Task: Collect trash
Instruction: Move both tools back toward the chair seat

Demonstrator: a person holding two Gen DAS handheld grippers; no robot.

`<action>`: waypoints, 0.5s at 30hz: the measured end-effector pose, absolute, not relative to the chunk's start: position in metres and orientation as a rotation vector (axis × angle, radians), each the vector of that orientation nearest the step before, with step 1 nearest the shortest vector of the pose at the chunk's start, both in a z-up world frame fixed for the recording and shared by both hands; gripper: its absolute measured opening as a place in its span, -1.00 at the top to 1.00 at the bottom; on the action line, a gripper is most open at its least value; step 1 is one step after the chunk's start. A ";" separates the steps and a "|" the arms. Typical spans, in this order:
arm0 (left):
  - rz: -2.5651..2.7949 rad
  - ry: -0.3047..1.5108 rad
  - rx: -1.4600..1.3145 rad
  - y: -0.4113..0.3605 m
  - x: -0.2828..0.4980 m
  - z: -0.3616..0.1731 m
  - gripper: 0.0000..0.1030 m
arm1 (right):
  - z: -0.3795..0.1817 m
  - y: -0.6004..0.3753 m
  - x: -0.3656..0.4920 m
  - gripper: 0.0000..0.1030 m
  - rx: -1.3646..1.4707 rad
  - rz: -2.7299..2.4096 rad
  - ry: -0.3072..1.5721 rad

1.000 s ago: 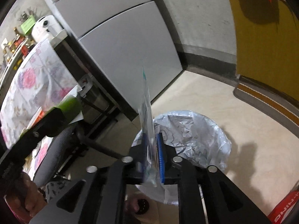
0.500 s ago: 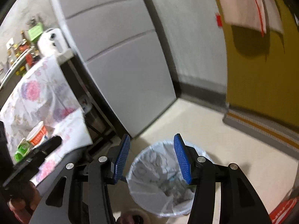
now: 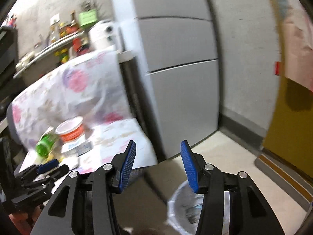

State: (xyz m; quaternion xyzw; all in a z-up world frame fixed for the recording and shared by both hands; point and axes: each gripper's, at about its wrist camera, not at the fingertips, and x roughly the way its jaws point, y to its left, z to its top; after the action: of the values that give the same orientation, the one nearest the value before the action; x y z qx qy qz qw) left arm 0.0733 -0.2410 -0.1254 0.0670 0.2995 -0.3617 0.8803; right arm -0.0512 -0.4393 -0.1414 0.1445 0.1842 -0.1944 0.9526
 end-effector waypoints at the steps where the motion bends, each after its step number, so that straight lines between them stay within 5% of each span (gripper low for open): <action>1: -0.718 0.627 0.137 -0.228 0.077 -0.125 -0.25 | -0.141 -0.429 -0.040 0.05 0.281 -0.357 0.392; 5: -0.599 0.644 0.103 -0.181 0.093 -0.124 -0.33 | -0.140 -0.394 -0.003 0.00 0.243 -0.258 0.434; 8: -0.506 0.655 0.074 -0.146 0.105 -0.124 -0.40 | -0.138 -0.371 0.022 -0.23 0.216 -0.198 0.448; 15: -0.325 0.658 0.009 -0.068 0.150 -0.110 -0.49 | -0.125 -0.321 0.074 -0.29 0.147 -0.077 0.458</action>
State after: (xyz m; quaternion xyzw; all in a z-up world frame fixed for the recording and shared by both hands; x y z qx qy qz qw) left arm 0.1499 -0.0676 -0.1099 0.0045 0.3216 -0.1588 0.9334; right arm 0.0738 -0.3206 -0.1253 0.0729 0.2267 -0.0381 0.9705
